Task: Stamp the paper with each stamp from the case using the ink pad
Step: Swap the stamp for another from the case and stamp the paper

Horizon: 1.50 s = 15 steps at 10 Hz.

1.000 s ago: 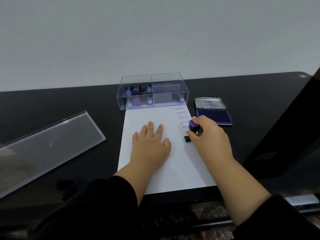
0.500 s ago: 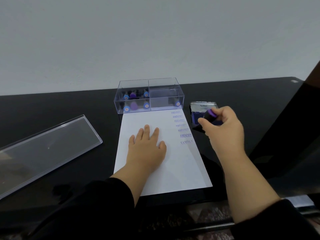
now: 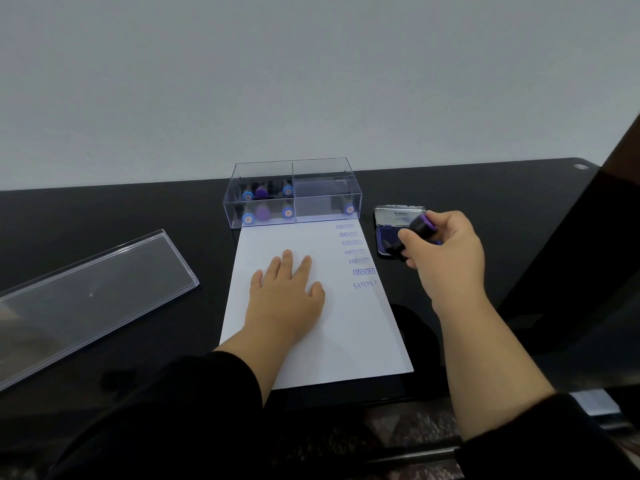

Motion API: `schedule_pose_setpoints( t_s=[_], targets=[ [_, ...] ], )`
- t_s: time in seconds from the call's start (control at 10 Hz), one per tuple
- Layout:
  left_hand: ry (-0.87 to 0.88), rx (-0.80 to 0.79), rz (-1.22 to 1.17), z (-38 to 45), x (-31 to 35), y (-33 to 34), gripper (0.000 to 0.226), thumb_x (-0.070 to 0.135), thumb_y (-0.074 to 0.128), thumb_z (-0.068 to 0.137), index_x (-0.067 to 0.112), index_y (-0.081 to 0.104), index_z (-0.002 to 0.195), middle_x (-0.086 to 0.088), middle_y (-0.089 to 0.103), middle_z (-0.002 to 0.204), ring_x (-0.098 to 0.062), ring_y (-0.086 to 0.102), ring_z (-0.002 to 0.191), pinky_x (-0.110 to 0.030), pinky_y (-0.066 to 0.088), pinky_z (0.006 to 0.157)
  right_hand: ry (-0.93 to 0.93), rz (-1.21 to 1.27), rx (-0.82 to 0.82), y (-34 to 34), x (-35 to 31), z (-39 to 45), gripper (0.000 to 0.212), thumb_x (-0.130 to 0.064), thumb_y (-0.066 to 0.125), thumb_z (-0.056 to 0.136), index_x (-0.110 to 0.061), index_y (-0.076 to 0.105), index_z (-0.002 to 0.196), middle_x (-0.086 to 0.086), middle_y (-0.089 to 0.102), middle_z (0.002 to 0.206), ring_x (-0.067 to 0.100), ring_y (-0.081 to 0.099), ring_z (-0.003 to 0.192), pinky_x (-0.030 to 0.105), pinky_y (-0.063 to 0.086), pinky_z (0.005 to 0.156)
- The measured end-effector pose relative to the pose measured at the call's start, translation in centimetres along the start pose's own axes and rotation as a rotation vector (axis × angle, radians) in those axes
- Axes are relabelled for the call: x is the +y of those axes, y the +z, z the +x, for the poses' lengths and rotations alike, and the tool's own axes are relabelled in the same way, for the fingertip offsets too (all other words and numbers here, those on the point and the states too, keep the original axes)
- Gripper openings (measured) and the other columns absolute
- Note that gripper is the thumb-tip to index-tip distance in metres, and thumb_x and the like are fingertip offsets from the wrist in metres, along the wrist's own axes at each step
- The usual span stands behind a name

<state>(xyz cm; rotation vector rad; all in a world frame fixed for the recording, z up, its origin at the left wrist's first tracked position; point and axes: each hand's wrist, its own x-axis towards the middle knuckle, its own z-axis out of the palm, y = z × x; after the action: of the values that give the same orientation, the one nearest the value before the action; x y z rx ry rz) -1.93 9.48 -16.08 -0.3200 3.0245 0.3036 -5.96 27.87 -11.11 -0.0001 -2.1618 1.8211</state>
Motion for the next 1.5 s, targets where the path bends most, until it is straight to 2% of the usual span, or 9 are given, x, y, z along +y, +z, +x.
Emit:
schedule_pose_setpoints(
  t_s=[0.3,0.5,0.9,1.0,1.2,1.3,1.5],
  targets=[
    [-0.002,0.005,-0.009,-0.1,0.0,0.0,0.056,0.040,0.017,0.100,0.029,0.000,0.152,-0.001,-0.009,0.160,-0.017,-0.008,0.147,-0.039,-0.004,0.117,0.012,0.017,-0.020,0.0,0.4,0.0,0.032,-0.014,0.070,0.082,-0.037,0.047,0.082,-0.007,0.061,0.090,0.020,0.067,0.087,0.034,0.058,0.072],
    [-0.003,-0.002,-0.002,0.0,0.0,-0.1,0.056,0.041,0.016,0.100,0.030,-0.001,0.152,0.000,-0.010,0.160,-0.017,-0.009,0.147,-0.039,-0.004,0.117,0.028,0.017,-0.021,0.0,0.3,0.1,0.034,-0.013,0.070,0.082,-0.037,0.045,0.081,-0.009,0.059,0.090,0.018,0.067,0.087,0.026,0.056,0.066],
    [0.007,0.012,0.001,0.0,-0.2,0.2,0.056,0.042,0.016,0.100,0.029,-0.001,0.152,-0.001,-0.010,0.160,-0.018,-0.008,0.147,-0.040,-0.004,0.118,0.004,-0.083,-0.030,0.6,0.7,-0.1,0.030,-0.016,0.071,0.082,-0.034,0.047,0.081,-0.011,0.059,0.089,0.017,0.065,0.086,0.033,0.057,0.075],
    [0.016,0.020,-0.005,-0.1,-0.2,0.2,0.056,0.042,0.016,0.100,0.028,-0.001,0.152,-0.002,-0.010,0.160,-0.019,-0.008,0.147,-0.040,-0.004,0.118,-0.046,-0.203,-0.013,0.7,0.3,0.3,0.022,-0.017,0.069,0.084,-0.024,0.048,0.087,-0.012,0.055,0.086,0.010,0.057,0.077,0.021,0.047,0.063],
    [0.027,0.027,-0.007,-0.1,-0.2,0.2,0.056,0.041,0.016,0.100,0.028,0.000,0.152,-0.002,-0.009,0.160,-0.019,-0.007,0.147,-0.040,-0.003,0.118,-0.162,-0.543,-0.060,1.0,0.2,3.0,0.016,-0.015,0.061,0.090,-0.018,0.047,0.097,-0.007,0.051,0.103,0.016,0.053,0.081,0.026,0.040,0.066],
    [0.028,0.024,-0.002,-0.1,-0.2,0.1,0.056,0.042,0.016,0.100,0.027,-0.001,0.152,-0.002,-0.009,0.160,-0.020,-0.008,0.147,-0.040,-0.003,0.118,-0.192,-0.664,-0.107,1.5,0.5,3.9,0.018,-0.014,0.058,0.091,-0.013,0.050,0.107,-0.001,0.053,0.109,0.020,0.054,0.082,0.031,0.046,0.068],
    [0.025,0.022,0.003,-0.2,-0.2,0.1,0.056,0.043,0.016,0.100,0.028,-0.001,0.152,-0.002,-0.010,0.160,-0.020,-0.008,0.147,-0.040,-0.004,0.117,-0.137,-0.777,-0.144,2.2,1.3,4.7,0.017,-0.016,0.058,0.091,-0.012,0.048,0.106,0.008,0.054,0.113,0.024,0.054,0.082,0.032,0.045,0.067]
  ],
)
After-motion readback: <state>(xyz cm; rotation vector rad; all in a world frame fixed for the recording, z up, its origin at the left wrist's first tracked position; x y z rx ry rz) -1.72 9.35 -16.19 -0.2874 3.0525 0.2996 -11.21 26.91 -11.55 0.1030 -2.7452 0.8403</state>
